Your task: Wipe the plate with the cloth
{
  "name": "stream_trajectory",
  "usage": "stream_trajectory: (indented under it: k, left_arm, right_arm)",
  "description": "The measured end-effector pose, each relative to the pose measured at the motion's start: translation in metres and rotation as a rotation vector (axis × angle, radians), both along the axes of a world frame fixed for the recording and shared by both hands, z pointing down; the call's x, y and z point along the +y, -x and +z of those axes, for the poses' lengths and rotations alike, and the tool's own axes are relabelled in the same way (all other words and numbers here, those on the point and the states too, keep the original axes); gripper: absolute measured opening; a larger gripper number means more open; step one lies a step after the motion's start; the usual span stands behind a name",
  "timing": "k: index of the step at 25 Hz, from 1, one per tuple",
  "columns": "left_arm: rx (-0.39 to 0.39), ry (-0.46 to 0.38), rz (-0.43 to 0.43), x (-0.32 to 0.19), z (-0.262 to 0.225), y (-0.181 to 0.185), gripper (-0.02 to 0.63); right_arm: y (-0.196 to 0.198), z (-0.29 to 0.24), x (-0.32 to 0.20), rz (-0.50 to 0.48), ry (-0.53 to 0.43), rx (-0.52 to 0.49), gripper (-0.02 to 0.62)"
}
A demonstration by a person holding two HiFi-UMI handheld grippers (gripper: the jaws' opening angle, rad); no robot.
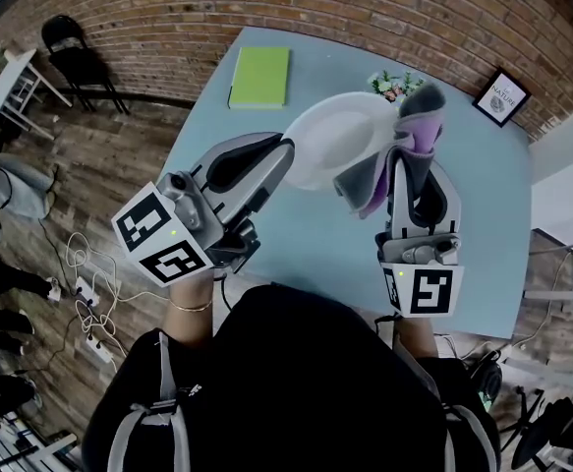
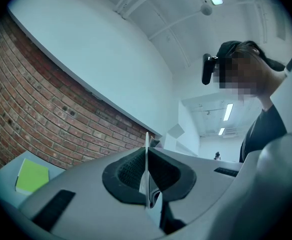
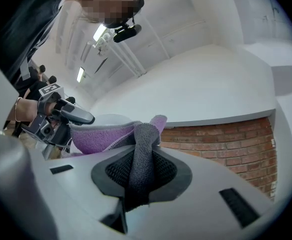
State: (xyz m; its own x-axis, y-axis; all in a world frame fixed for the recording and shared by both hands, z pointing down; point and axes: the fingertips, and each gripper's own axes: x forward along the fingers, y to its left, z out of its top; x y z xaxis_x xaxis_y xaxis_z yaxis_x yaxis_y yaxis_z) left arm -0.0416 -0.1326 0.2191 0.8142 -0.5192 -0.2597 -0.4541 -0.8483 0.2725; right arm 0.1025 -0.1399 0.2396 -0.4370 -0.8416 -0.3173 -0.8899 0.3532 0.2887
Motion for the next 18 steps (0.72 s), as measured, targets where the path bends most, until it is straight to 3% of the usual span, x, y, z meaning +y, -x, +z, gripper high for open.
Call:
stream_trajectory:
  k: [4, 8, 12, 16, 18]
  left_arm:
    - [-0.07, 0.009, -0.056, -0.007, 0.011, 0.0, 0.02]
    - [-0.132, 0.004, -0.095, -0.012, 0.021, 0.002, 0.02]
    - [-0.245, -0.102, -0.128, -0.01, 0.026, -0.002, 0.02]
    - [-0.31, -0.201, -0.117, -0.003, 0.025, -0.009, 0.02]
    - [-0.396, -0.246, -0.125, 0.002, 0.026, -0.012, 0.02]
  right_arm:
    - [-0.006, -0.003, 0.006, -0.042, -0.017, -0.044, 0.061]
    - [-0.021, 0.006, 0.0, -0.008, 0.032, -0.093, 0.061]
    - [-0.031, 0.003, 0.0, -0.028, 0.034, -0.167, 0.061]
    - [-0.04, -0.004, -0.001, -0.017, 0.028, -0.204, 0.061]
    - [-0.045, -0.008, -0.001, 0.002, 0.025, -0.202, 0.061]
